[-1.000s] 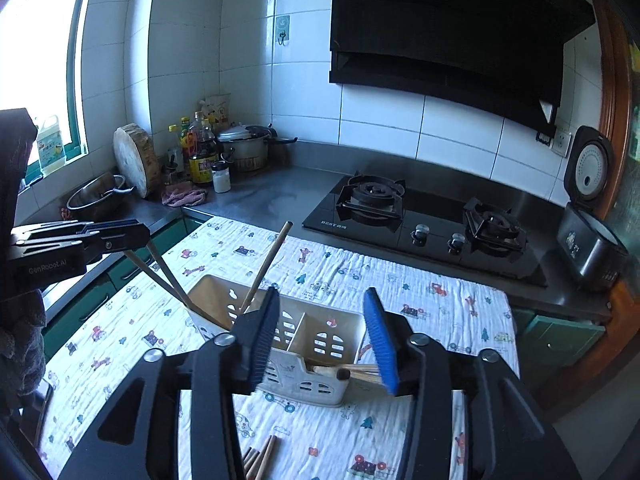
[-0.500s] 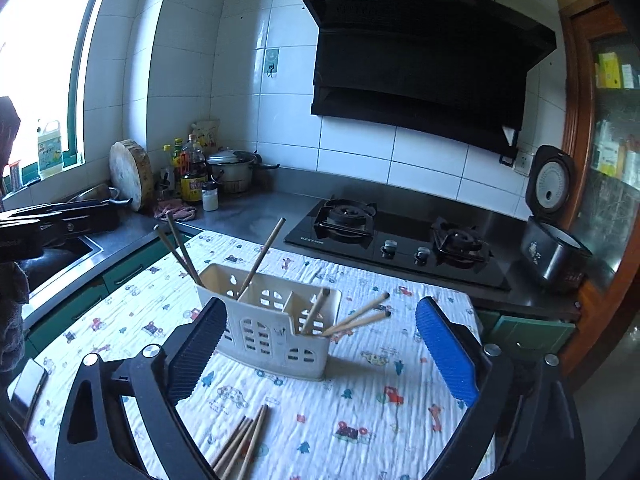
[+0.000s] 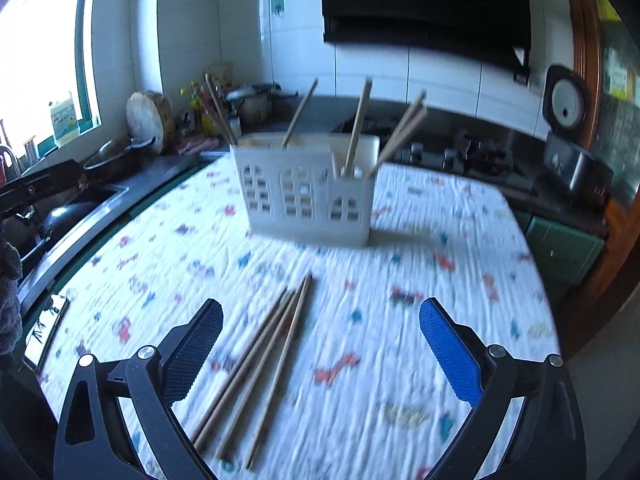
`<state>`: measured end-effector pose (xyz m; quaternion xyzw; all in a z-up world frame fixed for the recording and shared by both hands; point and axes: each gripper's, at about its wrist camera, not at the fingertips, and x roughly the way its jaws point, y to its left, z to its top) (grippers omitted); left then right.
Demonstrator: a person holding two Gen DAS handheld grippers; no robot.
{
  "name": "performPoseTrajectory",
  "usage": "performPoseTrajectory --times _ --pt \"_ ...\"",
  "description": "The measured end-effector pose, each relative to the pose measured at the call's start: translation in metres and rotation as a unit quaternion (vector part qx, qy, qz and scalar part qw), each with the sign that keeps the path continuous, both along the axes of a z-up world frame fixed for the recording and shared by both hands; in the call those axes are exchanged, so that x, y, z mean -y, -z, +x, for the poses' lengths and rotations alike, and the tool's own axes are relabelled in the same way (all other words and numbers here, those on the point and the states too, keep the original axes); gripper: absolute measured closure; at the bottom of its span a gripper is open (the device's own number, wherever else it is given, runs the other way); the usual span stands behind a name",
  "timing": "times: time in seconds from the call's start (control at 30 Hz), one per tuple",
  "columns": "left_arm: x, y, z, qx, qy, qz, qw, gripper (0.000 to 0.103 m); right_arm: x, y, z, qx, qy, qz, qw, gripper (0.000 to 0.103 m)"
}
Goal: Organize utensils
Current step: 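Withdraw both open tools from the caddy toward the remaining chopsticks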
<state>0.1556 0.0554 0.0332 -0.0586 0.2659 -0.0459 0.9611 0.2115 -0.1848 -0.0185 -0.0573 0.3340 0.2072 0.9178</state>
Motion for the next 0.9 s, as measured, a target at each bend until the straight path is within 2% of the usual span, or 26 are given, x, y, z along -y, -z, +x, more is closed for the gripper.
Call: performPoseTrajectory --times 0.17,0.37,0.57,0.63,0.67,0.9 --pt "-0.001 0.026 -0.015 -0.018 -0.017 0.003 0.9997 0.009 0.001 0.03 -0.016 -0.033 0.004 0.001 0.999 0.008" --pt "-0.002 0.053 -0.029 -0.046 -0.025 0.004 0.9986 0.009 -0.002 0.054 -0.034 -0.042 0.015 -0.014 0.999 0.008" --pt "-0.009 0.067 -0.037 -0.062 -0.039 0.002 0.9973 0.009 -0.008 0.067 -0.047 -0.044 0.026 -0.024 0.998 0.009" --pt "-0.011 0.071 -0.039 -0.066 -0.042 0.001 0.9969 0.009 -0.011 0.07 -0.05 -0.046 0.027 -0.027 0.998 0.017" --pt "-0.012 0.073 -0.04 -0.067 -0.044 0.0 0.9968 0.009 -0.012 0.071 -0.052 -0.048 0.026 -0.029 0.998 0.027" --pt "-0.02 0.083 -0.044 -0.077 -0.051 -0.007 0.9957 0.009 -0.019 0.083 -0.051 -0.086 0.021 -0.02 0.996 0.053"
